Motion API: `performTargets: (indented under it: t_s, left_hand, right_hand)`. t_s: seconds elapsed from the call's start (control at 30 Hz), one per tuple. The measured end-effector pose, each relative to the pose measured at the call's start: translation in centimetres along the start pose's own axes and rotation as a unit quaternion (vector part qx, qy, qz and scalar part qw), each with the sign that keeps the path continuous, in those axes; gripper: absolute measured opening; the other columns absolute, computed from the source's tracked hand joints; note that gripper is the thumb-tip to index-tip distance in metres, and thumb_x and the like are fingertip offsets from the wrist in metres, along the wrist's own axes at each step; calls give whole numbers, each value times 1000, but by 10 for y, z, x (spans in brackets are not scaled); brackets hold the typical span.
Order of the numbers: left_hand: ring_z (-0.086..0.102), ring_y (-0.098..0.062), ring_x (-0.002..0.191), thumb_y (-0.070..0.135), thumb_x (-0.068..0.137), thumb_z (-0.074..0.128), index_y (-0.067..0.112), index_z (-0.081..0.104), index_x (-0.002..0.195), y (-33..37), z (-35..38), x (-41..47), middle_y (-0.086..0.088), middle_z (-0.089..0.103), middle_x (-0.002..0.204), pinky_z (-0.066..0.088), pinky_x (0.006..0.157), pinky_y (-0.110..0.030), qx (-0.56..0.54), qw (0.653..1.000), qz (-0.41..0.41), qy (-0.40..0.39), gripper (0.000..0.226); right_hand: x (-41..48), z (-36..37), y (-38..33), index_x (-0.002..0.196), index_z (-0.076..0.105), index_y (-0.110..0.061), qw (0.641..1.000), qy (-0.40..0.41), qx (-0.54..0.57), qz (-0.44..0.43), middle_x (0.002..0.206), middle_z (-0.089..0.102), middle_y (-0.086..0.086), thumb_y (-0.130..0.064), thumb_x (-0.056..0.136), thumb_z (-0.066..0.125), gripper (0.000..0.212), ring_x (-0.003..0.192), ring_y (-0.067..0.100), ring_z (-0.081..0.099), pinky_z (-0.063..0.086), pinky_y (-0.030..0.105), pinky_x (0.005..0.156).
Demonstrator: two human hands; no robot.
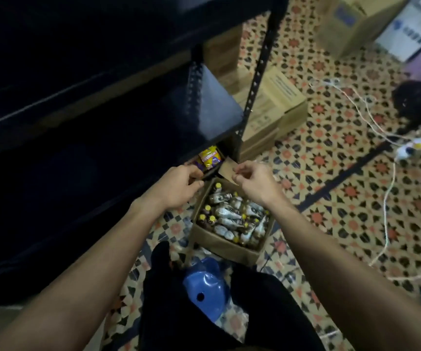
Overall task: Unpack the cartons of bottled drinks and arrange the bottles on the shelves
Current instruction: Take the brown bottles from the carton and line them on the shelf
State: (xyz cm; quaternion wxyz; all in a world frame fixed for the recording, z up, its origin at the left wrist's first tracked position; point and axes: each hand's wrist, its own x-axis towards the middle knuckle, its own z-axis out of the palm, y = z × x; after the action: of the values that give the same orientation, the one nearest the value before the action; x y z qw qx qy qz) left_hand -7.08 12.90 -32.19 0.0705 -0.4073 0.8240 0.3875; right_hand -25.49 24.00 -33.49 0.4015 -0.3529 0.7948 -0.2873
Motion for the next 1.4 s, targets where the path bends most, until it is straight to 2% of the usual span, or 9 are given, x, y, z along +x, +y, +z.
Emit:
performTargets:
  t_s: [0.17, 0.33, 0.47, 0.67, 0.97, 1.03, 1.17, 1.27, 1.4]
  left_hand:
    - [60, -21, 117, 24, 98, 59, 11, 62, 128, -25, 48, 70, -5, 66, 126, 46, 99, -29, 51, 996, 19, -76, 33]
    - [62, -21, 114, 26, 98, 59, 10, 60, 130, -74, 120, 150, -7, 66, 125, 51, 97, -36, 103, 986, 41, -123, 36]
    - [63, -25, 110, 27, 97, 58, 11, 63, 121, -130, 197, 207, -8, 68, 117, 52, 91, -38, 148, 975, 41, -159, 29]
    - [62, -26, 105, 32, 95, 56, 24, 58, 121, -216, 292, 260, -6, 65, 116, 52, 87, -36, 216, 954, 57, -200, 27]
    - [50, -25, 129, 28, 98, 49, 19, 49, 135, -280, 366, 302, -4, 53, 137, 8, 119, -48, 399, 886, 123, -204, 38]
    - [50, -23, 129, 31, 97, 50, 20, 51, 131, -288, 371, 309, -3, 56, 133, 3, 119, -51, 402, 881, 118, -220, 36]
    - [58, -24, 118, 31, 92, 57, 20, 56, 118, -295, 376, 318, -4, 65, 111, -8, 118, -57, 417, 874, 118, -222, 28]
    - [64, -23, 108, 30, 90, 62, 20, 62, 104, -295, 377, 318, -2, 68, 95, -14, 116, -55, 414, 879, 130, -199, 18]
    - [65, -21, 101, 29, 91, 61, 20, 59, 93, -301, 375, 314, 2, 63, 82, -27, 108, -49, 405, 884, 159, -175, 9]
  right_hand:
    - [34, 21, 58, 111, 68, -8, 997, 18, 10, 72, 98, 73, 11, -14, 97, 62, 17, 91, 25, 69, 55, 38, 86]
    - [85, 56, 147, 104, 65, -15, 993, 38, -18, 115, 83, 64, 0, -15, 98, 60, 7, 70, 11, 58, 41, 10, 54]
    - [133, 100, 231, 118, 67, -15, 988, 19, -28, 152, 107, 71, 4, -28, 97, 65, 25, 98, 23, 66, 55, 35, 85]
    - [193, 171, 332, 111, 60, -14, 977, -73, -139, 144, 110, 65, 13, -20, 95, 63, 17, 105, 32, 63, 44, 30, 79]
    - [271, 249, 421, 156, 19, -2, 900, -193, -383, 79, 138, 55, 23, -18, 94, 61, 77, 128, 41, 51, 43, 45, 106]
    - [276, 261, 428, 151, 33, -6, 886, -179, -423, 62, 137, 56, 18, -24, 92, 64, 69, 128, 36, 50, 43, 47, 107]
    - [291, 265, 423, 116, 61, -15, 882, -178, -431, 70, 119, 63, 5, -25, 85, 73, 34, 113, 24, 58, 50, 37, 94]
    - [297, 265, 418, 79, 52, -19, 884, -199, -409, 111, 90, 59, -2, -23, 76, 80, 29, 86, 17, 58, 52, 27, 76]
    - [302, 255, 416, 94, 66, -14, 905, -210, -349, 124, 97, 69, 2, -27, 65, 90, 40, 63, 7, 53, 46, 19, 52]
